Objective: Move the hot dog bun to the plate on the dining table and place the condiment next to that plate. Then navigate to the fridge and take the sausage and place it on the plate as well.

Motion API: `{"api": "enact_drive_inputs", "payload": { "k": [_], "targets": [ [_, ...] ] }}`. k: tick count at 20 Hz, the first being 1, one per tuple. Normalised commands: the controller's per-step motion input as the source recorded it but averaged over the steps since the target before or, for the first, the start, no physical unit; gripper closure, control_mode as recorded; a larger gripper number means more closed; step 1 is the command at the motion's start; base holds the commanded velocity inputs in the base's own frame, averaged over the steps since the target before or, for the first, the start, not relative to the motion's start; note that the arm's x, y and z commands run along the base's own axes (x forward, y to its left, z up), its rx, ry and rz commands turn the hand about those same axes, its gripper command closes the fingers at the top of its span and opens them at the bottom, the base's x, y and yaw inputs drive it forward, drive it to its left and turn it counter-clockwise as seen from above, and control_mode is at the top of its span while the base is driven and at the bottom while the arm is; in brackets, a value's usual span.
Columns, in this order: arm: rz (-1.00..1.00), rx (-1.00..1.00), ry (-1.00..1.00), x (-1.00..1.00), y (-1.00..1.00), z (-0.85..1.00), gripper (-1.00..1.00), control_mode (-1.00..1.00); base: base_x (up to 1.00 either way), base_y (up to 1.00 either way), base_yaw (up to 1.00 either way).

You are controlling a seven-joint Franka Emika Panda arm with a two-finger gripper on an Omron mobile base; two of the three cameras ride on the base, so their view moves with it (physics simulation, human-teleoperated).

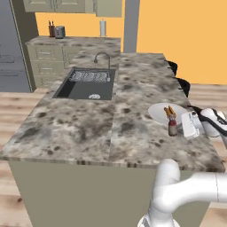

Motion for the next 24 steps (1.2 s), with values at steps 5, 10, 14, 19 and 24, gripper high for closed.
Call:
{"api": "enact_drive_inputs", "payload": {
  "k": [5, 10, 14, 19, 24],
  "targets": [
    [0.0, 0.0, -0.16, -0.09, -0.23, 0.0, -1.0, -1.0, 0.0, 0.0, 0.0],
    [0.0, 0.03, -0.1, -0.03, -0.19, 0.16, -1.0, -1.0, 0.0, 0.0, 0.0],
    [-0.03, 0.04, -0.01, -0.14, -0.05, 0.47, -1.0, -1.0, 0.0, 0.0, 0.0],
    [-0.09, 0.0, 0.0, -0.23, 0.0, 0.73, -1.0, -1.0, 0.0, 0.0, 0.0],
    [-0.15, 0.0, 0.09, -0.41, 0.09, 0.79, -1.0, -1.0, 0.0, 0.0, 0.0]
  ]
}}
